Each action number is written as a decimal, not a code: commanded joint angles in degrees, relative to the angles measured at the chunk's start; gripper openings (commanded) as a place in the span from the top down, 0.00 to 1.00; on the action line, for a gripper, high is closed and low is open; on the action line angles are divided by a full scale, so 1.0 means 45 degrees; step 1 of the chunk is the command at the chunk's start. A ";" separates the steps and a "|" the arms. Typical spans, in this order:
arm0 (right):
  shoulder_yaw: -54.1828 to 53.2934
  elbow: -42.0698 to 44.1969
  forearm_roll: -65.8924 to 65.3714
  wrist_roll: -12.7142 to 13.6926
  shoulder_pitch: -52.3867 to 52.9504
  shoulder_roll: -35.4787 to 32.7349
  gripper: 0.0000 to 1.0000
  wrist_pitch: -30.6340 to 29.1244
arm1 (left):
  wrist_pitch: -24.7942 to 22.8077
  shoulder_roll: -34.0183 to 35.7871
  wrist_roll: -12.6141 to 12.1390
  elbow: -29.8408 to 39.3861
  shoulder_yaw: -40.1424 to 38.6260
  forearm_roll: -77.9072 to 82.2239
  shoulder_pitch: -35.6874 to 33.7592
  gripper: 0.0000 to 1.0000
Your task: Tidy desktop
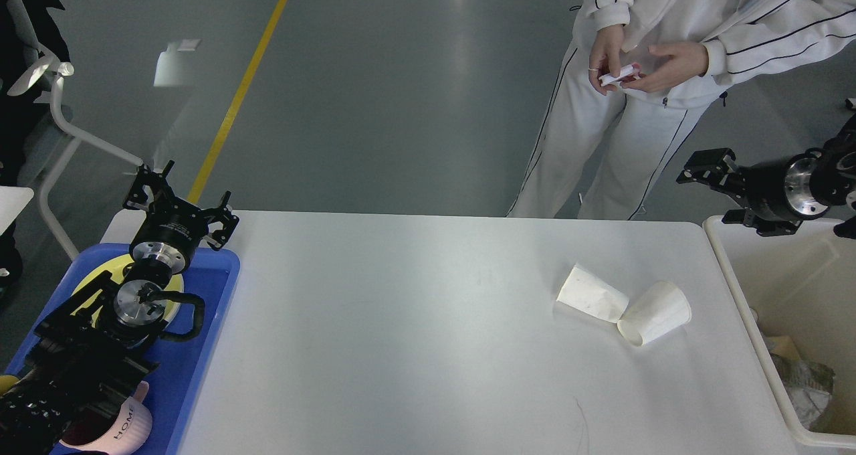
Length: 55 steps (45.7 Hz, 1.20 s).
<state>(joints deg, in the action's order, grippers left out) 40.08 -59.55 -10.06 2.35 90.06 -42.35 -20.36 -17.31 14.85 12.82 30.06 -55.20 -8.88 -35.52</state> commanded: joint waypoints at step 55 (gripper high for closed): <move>0.2481 0.0400 0.0147 0.0006 -0.1710 0.2263 0.00 0.0519 | 0.0000 0.0000 0.0003 0.0000 -0.0019 0.0001 0.0002 0.02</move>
<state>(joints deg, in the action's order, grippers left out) 52.88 -62.00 -9.47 2.37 87.36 -32.34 -19.75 -17.32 14.85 12.83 30.06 -55.29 -8.88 -35.50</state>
